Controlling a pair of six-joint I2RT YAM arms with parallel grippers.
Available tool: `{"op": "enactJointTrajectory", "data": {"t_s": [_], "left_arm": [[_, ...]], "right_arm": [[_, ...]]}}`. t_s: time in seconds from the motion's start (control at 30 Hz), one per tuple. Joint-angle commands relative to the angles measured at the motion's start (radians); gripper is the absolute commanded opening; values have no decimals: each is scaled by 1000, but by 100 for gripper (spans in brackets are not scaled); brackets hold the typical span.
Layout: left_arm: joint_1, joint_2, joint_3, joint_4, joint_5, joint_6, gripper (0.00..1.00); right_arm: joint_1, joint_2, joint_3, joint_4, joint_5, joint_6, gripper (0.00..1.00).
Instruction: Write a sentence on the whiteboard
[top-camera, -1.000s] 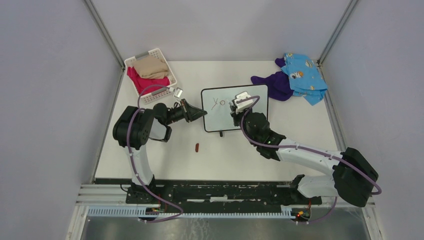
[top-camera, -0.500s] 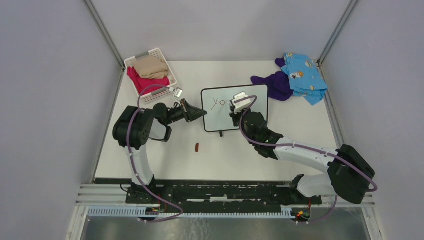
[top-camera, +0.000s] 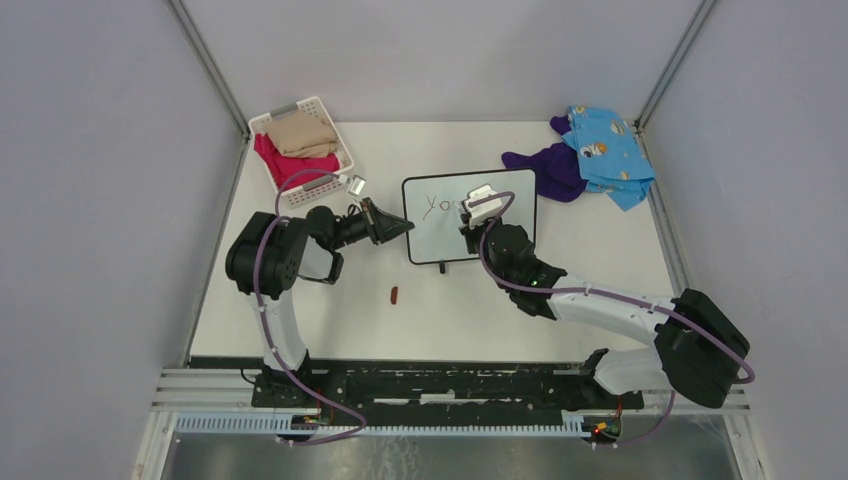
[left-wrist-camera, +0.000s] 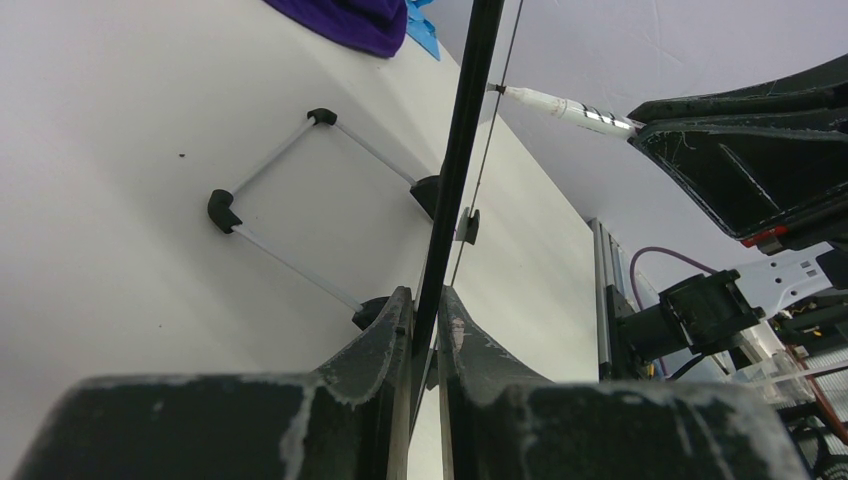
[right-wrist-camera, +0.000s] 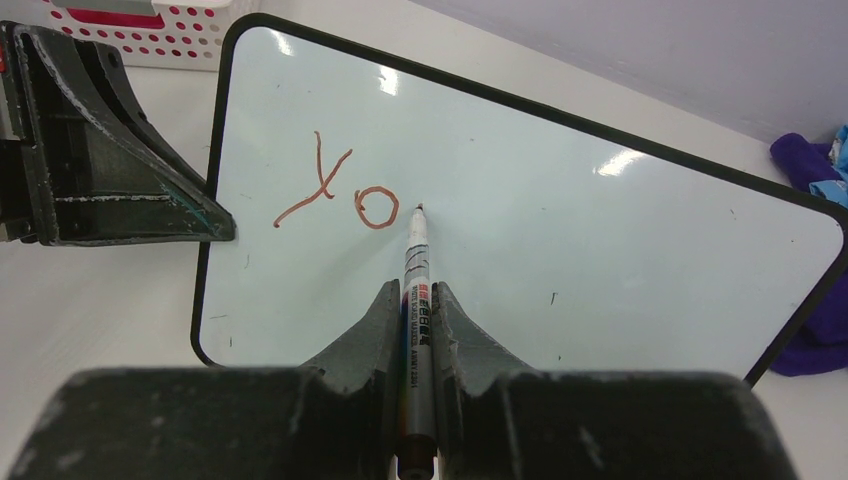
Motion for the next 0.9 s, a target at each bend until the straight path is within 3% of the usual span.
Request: {"op": "enactJointTrajectory", "data": {"t_s": [0.0, 0.87], "left_arm": [[3, 8, 9, 25, 9, 33, 14], [2, 9, 6, 21, 9, 36, 13]], "right_arm": [[-6, 1, -17, 25, 17, 4, 0], [-21, -57, -86, 19, 77, 31, 0]]}}
